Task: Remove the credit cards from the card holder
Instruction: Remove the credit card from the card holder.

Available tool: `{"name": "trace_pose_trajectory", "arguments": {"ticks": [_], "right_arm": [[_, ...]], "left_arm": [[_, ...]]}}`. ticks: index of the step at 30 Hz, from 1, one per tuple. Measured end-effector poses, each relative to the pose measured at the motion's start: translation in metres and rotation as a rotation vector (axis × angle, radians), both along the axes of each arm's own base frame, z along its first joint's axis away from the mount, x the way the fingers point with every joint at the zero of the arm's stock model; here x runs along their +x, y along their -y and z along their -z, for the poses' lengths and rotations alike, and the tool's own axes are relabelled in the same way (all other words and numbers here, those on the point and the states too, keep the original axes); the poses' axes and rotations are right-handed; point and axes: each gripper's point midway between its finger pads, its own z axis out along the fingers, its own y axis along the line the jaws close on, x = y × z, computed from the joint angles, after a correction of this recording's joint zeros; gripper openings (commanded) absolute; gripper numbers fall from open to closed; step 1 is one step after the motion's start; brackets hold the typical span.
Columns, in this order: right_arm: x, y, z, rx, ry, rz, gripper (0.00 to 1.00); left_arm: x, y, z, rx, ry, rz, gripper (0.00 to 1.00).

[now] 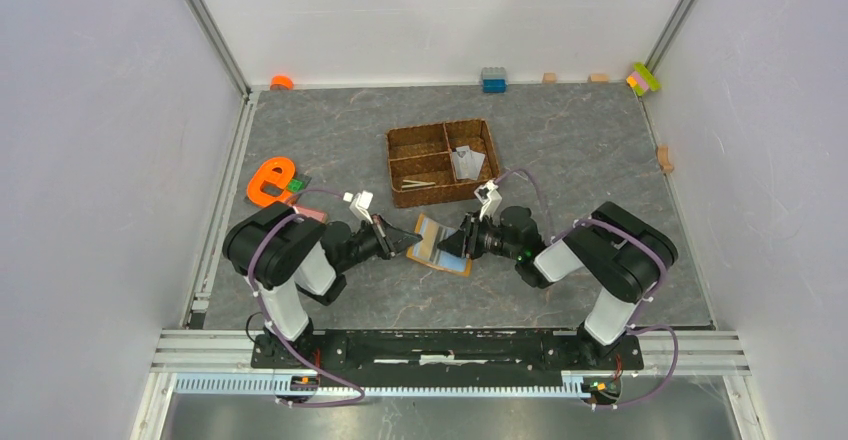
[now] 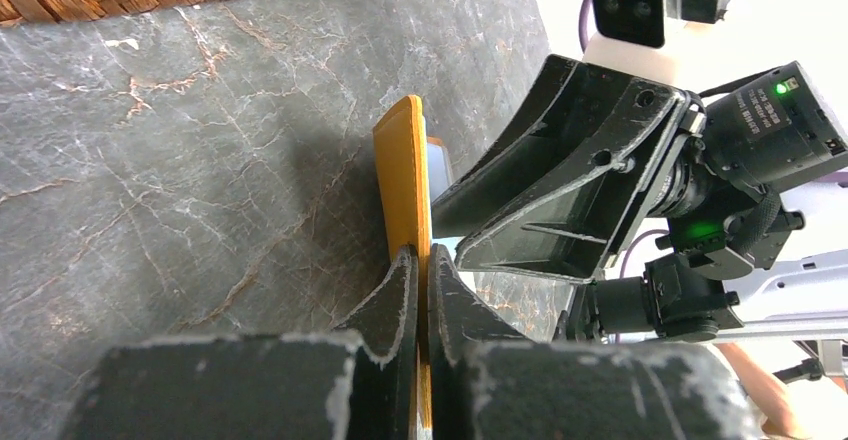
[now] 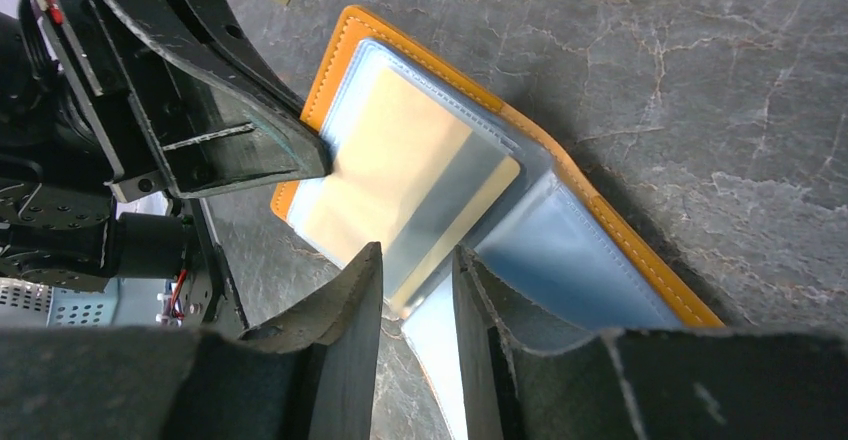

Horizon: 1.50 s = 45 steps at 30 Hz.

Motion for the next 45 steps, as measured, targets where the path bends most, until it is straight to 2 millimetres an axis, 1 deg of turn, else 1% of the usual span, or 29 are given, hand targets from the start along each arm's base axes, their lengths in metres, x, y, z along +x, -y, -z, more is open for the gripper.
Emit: {"name": "trace_pose_trajectory", "arguments": {"ticks": [5,8,10,13,16,25,29,34,41,45], "right_arm": [[0.002,0.000,0.007,-0.008,-0.028,0.002,0.45],[0.005,0.000,0.008,-0.006,-0.037,0.007,0.47],[0.006,0.002,0.008,-0.006,-0.044,0.011,0.48],[0.008,0.003,0.008,-0.003,-0.048,0.014,0.48],[0.008,0.004,0.008,-0.002,-0.050,0.014,0.46],[0.004,0.002,0.009,0.003,-0.063,-0.006,0.46],[0.005,0.003,0.009,0.002,-0.062,-0.003,0.46],[0.005,0.003,0.007,0.002,-0.057,-0.005,0.44],[0.005,0.004,0.008,-0.004,-0.054,-0.006,0.38],[0.006,0.004,0.005,-0.010,-0.036,-0.006,0.31]], "left_arm": [[0.000,0.004,0.002,-0.002,-0.005,0.021,0.14],[0.003,0.009,0.005,-0.002,-0.015,0.035,0.15],[0.003,0.011,0.006,-0.005,-0.017,0.048,0.14],[0.001,0.012,0.005,-0.009,-0.018,0.061,0.08],[-0.002,0.014,0.004,-0.011,-0.016,0.077,0.02],[-0.010,0.019,-0.004,-0.023,0.005,0.119,0.02],[-0.014,0.017,-0.010,-0.024,0.025,0.122,0.02],[-0.020,0.014,-0.014,-0.019,0.045,0.124,0.02],[-0.023,0.009,-0.016,-0.011,0.062,0.105,0.02],[-0.026,0.004,-0.021,-0.010,0.086,0.088,0.02]]}}
